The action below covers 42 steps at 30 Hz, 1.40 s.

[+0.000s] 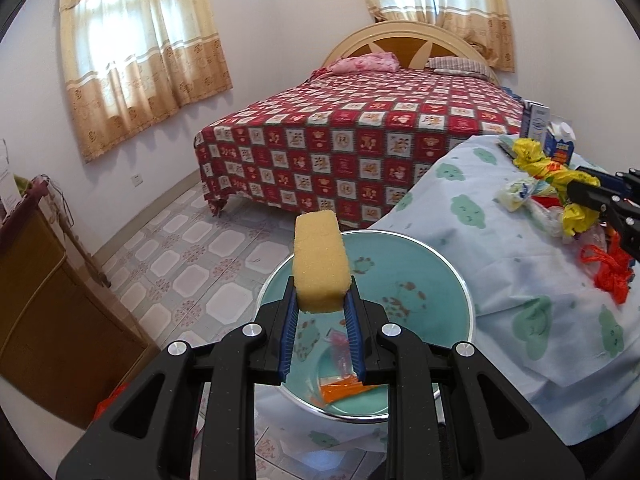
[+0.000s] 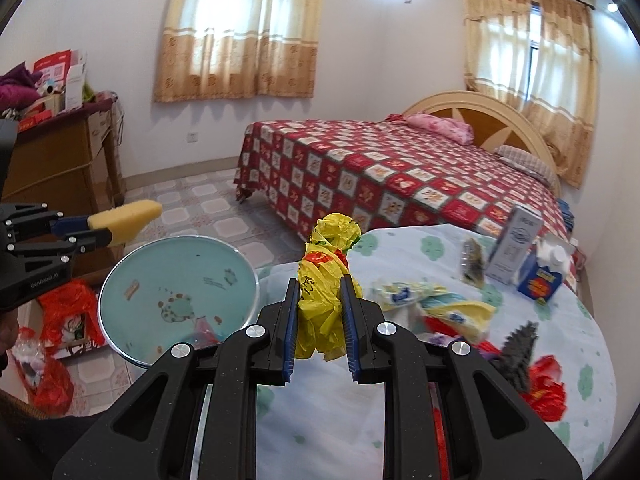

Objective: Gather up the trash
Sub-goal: 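Carry the yellow sponge with the left tool while the right tool carries the yellow bag over the bin, then open both tools to drop the sponge and yellow bag into the bin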

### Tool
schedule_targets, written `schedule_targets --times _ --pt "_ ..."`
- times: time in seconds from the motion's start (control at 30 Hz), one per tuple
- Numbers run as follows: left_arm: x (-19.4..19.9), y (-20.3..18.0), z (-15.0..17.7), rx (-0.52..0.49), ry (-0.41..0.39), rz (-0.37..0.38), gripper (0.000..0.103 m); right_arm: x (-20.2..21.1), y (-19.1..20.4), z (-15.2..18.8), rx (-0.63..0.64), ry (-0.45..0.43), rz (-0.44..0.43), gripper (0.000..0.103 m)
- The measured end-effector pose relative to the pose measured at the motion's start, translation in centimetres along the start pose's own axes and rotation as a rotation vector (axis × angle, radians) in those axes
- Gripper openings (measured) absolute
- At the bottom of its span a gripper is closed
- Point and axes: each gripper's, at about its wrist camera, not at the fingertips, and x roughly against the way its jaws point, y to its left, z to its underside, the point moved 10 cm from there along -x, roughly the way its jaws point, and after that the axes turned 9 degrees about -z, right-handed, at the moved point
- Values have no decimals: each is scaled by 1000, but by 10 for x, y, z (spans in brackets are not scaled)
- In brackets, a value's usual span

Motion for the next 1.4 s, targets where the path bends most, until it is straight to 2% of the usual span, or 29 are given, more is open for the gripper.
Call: schedule_targets --times 0.5,0.83,1.4 --pt "-17 22 12 6 33 -28 23 -43 41 -9 99 32 -92 21" --pt "-21 26 14 16 40 -31 23 -49 59 -12 133 36 -124 21" --pt "-17 21 13 23 36 -7 23 -53 69 -13 144 43 -142 21"
